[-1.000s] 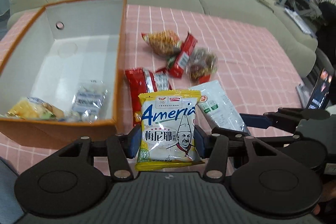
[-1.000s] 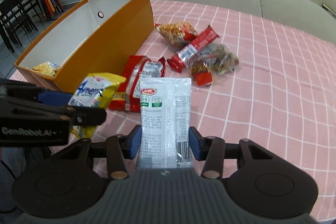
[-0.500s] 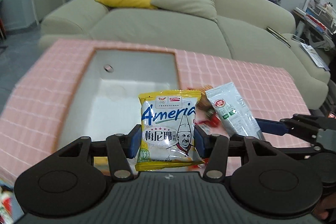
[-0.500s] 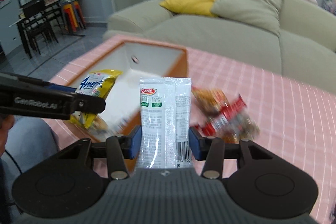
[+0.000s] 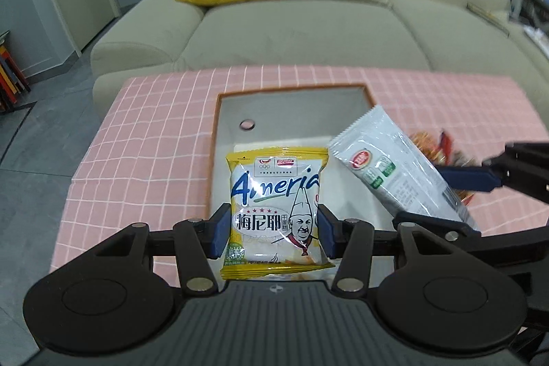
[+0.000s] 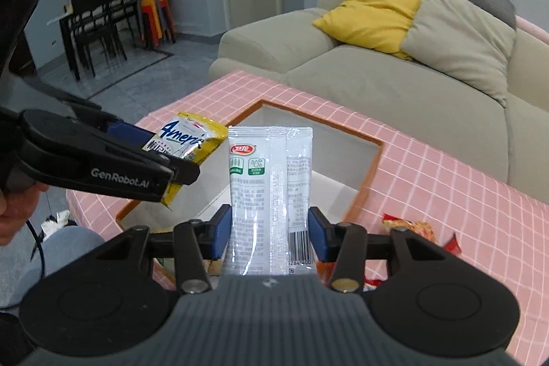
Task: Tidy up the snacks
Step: 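Carry both packets over the box and lower them inside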
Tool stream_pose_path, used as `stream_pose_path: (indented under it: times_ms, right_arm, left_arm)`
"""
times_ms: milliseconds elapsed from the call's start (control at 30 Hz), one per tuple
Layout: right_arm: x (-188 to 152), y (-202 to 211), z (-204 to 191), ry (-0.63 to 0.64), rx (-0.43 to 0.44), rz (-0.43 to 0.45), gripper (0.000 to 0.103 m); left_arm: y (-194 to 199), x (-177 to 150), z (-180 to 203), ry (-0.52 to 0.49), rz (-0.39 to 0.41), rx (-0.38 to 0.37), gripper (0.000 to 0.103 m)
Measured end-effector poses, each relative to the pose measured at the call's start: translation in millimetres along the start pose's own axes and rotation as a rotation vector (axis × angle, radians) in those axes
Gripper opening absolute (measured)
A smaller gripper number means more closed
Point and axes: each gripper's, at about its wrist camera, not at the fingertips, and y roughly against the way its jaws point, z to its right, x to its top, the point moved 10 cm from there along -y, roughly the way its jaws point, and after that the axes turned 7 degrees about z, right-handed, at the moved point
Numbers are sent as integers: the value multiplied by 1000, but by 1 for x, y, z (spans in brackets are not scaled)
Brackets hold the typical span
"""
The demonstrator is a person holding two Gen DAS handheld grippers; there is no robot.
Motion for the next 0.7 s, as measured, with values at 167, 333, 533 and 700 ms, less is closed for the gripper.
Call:
stream_pose_path:
  times_ms: [167, 333, 533, 700]
  right_arm:
    - [-7, -42, -10, 137, -35, -73, 45]
    - [-14, -72, -18, 261, -24, -136, 45]
    - [-25, -98, -17, 316, -10, -191, 45]
    - [-38, -111, -13, 332, -3, -228, 45]
  left_arm:
    - [-30, -10, -9, -77, -92, 20, 58]
    - [-52, -25, -15, -130, -167, 25, 58]
    - [-67, -34, -12, -204, -221, 29, 58]
    - [-79, -38, -4, -236, -246, 4, 58]
